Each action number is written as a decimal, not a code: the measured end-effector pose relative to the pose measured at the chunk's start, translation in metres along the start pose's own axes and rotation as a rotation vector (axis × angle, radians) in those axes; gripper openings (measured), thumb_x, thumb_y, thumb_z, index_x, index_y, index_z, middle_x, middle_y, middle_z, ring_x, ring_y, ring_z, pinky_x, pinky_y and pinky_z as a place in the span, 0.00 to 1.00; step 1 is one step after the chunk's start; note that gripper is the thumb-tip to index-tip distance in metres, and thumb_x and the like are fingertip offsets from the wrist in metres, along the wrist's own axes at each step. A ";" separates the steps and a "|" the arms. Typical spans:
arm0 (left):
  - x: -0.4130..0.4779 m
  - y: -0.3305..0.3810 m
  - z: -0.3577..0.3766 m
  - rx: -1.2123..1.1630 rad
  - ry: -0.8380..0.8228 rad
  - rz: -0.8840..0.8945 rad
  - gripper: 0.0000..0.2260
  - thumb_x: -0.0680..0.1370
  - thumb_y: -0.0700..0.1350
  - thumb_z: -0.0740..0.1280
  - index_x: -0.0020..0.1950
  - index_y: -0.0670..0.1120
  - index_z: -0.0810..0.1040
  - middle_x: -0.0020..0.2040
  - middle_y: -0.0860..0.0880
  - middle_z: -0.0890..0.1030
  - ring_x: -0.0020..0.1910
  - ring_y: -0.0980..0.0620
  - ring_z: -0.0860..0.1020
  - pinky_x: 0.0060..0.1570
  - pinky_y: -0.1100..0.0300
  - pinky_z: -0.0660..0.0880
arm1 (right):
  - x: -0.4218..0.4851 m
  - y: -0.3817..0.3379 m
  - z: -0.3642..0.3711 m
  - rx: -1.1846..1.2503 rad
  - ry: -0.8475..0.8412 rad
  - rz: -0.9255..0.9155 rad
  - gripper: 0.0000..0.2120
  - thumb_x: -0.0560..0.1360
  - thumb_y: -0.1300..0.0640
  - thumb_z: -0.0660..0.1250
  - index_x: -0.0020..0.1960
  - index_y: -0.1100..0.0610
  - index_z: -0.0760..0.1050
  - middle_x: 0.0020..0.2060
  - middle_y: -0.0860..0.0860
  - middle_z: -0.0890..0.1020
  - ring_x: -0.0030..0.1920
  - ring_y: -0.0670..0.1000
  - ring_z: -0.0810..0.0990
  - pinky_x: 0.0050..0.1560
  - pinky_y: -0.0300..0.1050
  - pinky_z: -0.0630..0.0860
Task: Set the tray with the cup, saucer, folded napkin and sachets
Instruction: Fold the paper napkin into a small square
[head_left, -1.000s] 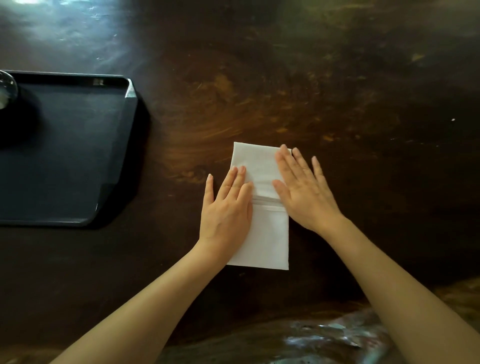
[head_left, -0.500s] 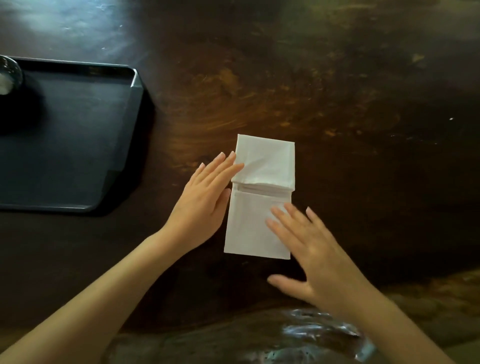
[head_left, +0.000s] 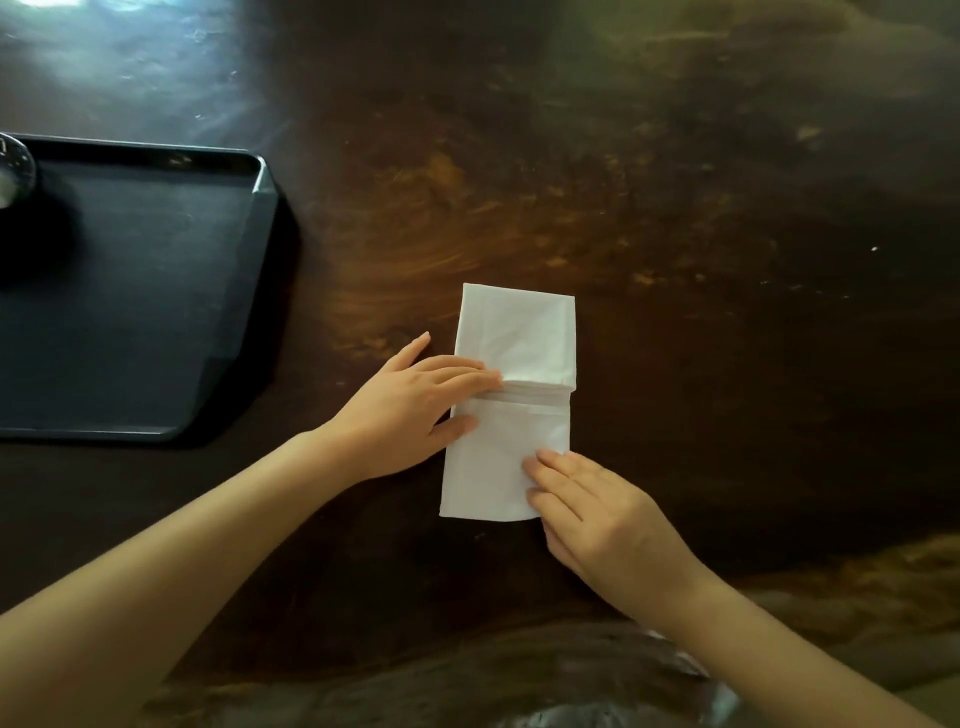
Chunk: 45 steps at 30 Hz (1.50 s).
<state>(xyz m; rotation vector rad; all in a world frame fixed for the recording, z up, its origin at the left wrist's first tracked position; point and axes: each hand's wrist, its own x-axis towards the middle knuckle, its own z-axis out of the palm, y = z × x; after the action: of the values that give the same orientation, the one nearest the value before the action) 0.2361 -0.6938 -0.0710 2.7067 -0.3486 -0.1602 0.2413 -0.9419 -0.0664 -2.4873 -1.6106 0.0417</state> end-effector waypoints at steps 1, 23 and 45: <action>0.001 0.000 0.000 0.005 -0.004 -0.001 0.21 0.78 0.51 0.62 0.70 0.57 0.65 0.69 0.55 0.71 0.71 0.58 0.64 0.73 0.54 0.41 | 0.003 0.001 -0.002 0.033 0.031 0.011 0.11 0.69 0.59 0.71 0.51 0.60 0.81 0.52 0.56 0.83 0.55 0.53 0.82 0.58 0.50 0.77; 0.013 -0.001 -0.019 -0.580 0.013 -0.311 0.14 0.77 0.50 0.62 0.62 0.54 0.74 0.60 0.58 0.76 0.63 0.60 0.71 0.69 0.52 0.64 | 0.092 0.046 -0.044 0.896 0.381 0.645 0.08 0.77 0.46 0.61 0.55 0.45 0.71 0.46 0.37 0.76 0.51 0.39 0.77 0.46 0.32 0.76; 0.046 0.030 0.015 -0.491 0.426 -0.590 0.13 0.79 0.53 0.59 0.60 0.49 0.72 0.52 0.50 0.79 0.50 0.50 0.77 0.60 0.48 0.71 | 0.076 0.017 0.009 0.684 0.336 1.218 0.07 0.75 0.48 0.65 0.46 0.49 0.69 0.35 0.41 0.73 0.35 0.40 0.74 0.31 0.32 0.66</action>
<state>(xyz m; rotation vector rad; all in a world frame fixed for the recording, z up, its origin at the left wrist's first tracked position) 0.2712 -0.7384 -0.0751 2.1948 0.5483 0.1513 0.2872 -0.8787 -0.0728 -2.2864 0.1939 0.2554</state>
